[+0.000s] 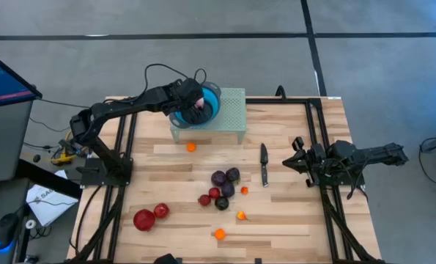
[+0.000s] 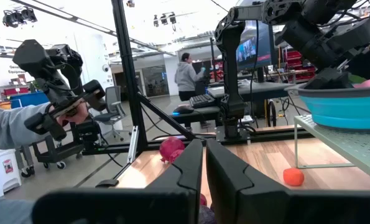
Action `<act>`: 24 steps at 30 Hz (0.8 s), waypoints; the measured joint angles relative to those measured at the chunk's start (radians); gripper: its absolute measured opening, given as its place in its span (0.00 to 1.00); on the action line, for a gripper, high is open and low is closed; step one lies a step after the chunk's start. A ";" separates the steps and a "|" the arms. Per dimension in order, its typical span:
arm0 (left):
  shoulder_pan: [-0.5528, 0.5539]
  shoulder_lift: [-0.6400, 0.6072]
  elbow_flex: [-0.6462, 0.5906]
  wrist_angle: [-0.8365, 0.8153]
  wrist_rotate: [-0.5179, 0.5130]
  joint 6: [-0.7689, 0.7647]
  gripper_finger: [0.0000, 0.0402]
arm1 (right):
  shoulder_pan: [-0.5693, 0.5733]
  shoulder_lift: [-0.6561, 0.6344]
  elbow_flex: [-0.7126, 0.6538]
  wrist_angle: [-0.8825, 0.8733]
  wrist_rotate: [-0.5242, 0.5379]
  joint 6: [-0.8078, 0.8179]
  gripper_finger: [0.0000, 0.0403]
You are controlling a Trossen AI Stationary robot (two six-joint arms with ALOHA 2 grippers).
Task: Pick & Place Fruit
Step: Put the pink peach into the blue strainer bowl, then put the black knife on the shelf to the right of the blue strainer bowl
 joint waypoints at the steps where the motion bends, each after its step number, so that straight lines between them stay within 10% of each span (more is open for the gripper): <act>1: 0.001 0.000 0.000 0.000 0.005 0.000 0.90 | 0.000 0.000 0.000 0.000 0.000 0.000 0.04; 24: -0.155 -0.434 -0.003 0.031 0.031 -0.001 0.92 | 0.006 0.000 0.000 0.037 0.000 0.123 0.04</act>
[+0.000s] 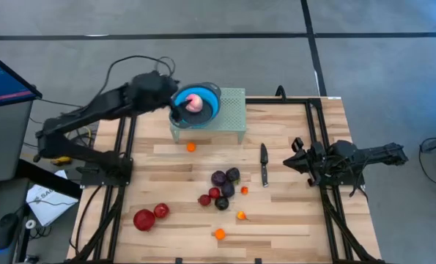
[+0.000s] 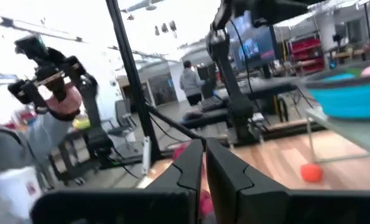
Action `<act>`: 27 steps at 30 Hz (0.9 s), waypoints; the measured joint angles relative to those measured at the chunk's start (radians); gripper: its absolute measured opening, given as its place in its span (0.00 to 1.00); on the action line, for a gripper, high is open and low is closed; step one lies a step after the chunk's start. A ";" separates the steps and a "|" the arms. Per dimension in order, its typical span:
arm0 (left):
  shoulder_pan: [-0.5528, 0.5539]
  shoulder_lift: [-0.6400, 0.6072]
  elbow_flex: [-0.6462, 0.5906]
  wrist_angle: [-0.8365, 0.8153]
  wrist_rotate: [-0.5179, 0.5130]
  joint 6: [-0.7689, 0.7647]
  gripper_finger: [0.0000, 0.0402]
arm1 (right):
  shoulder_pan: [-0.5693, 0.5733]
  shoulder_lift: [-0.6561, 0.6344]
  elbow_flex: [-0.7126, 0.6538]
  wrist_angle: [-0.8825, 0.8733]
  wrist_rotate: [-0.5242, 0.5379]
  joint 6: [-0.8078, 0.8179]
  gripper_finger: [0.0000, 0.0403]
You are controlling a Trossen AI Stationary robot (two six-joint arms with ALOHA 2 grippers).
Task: Pick & Place Fruit
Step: Put the black knife on the shelf to the right of the blue strainer bowl
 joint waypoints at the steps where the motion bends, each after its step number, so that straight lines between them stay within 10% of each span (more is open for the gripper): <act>1: -0.038 -0.031 -0.006 0.004 0.000 -0.010 0.91 | 0.000 0.000 0.000 0.024 0.000 0.018 0.04; 18: -0.736 -0.248 -0.529 0.573 -0.250 -0.124 0.78 | 0.014 0.046 0.000 0.113 0.130 0.135 0.04; 27: -0.865 -0.102 -0.631 0.728 -0.368 -0.277 0.77 | 0.137 0.412 0.018 0.339 0.244 0.109 0.04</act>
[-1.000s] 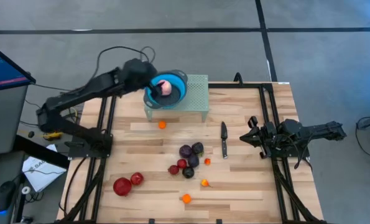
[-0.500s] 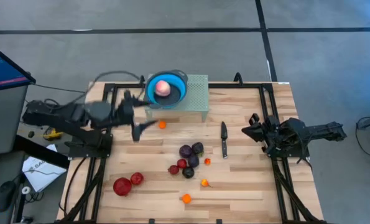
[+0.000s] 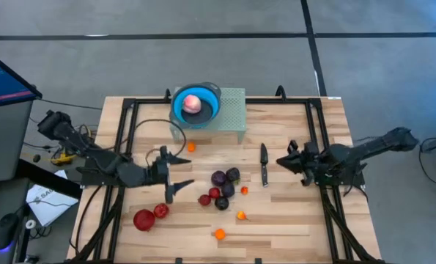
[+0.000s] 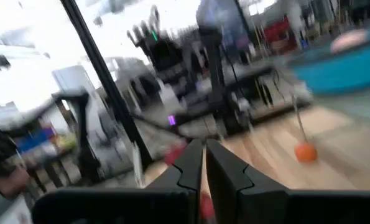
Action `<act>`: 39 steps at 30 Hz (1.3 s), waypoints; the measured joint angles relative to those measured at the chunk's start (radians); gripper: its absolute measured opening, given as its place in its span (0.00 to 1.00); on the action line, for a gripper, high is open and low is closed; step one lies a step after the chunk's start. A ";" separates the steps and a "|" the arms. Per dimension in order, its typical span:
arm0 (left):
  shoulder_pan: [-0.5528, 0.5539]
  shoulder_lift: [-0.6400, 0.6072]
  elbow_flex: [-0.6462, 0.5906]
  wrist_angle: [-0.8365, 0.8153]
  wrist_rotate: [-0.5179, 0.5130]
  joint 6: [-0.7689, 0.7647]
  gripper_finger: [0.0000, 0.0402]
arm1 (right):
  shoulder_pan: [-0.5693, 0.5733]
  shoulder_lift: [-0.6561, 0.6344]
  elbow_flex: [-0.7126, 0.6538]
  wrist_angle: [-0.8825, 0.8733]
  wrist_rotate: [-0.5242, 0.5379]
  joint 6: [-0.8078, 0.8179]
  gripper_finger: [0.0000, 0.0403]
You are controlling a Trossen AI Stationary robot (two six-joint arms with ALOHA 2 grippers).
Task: Pick & Place Fruit
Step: Put the black knife on the shelf to the right of the blue strainer bowl
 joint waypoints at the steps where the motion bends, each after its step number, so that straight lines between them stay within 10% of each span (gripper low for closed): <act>1: -0.010 0.013 0.000 0.001 0.000 -0.022 0.77 | 0.009 0.054 0.014 0.015 0.006 0.000 0.04; 13: -0.098 0.087 -0.052 -0.026 -0.047 -0.260 0.77 | 0.006 0.640 0.243 0.111 0.016 0.030 0.06; 25: -0.105 0.088 -0.134 -0.023 -0.103 -0.428 0.77 | -0.068 0.842 0.754 -1.151 0.019 0.472 0.51; 31: -0.104 0.088 -0.134 -0.022 -0.141 -0.427 0.77 | -0.091 0.999 0.746 -1.234 0.019 0.632 0.67; 39: -0.104 0.088 -0.134 -0.018 -0.144 -0.425 0.77 | -0.114 1.144 0.747 -1.208 0.018 0.677 0.62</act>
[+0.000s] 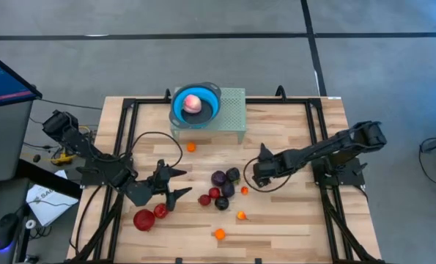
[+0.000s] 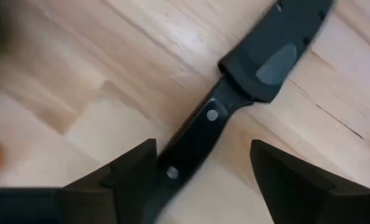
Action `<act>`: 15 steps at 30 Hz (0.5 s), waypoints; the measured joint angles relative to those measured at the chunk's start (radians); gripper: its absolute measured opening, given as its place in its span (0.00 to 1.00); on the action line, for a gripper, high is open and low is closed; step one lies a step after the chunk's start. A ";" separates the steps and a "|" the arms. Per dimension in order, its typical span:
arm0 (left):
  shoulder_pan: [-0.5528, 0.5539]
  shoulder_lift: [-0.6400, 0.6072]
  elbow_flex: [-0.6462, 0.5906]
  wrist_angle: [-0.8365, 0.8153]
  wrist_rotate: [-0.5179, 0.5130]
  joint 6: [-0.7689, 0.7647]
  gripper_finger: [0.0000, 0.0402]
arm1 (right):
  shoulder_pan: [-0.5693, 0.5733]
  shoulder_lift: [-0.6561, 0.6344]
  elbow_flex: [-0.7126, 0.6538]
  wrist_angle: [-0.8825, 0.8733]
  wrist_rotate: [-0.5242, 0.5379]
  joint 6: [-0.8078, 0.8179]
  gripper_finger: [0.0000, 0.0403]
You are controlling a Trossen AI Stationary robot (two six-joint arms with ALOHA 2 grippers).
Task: Pick & Place Fruit
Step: Put the black knife on the shelf to the right of the blue strainer bowl
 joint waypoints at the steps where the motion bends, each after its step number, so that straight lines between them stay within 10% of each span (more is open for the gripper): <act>1: 0.000 0.000 0.000 0.000 -0.002 0.000 0.77 | 0.000 0.010 0.000 -0.002 0.000 0.004 0.60; 15: 0.000 0.000 0.000 0.012 -0.001 0.000 0.77 | 0.011 0.045 0.003 0.024 -0.004 0.007 0.21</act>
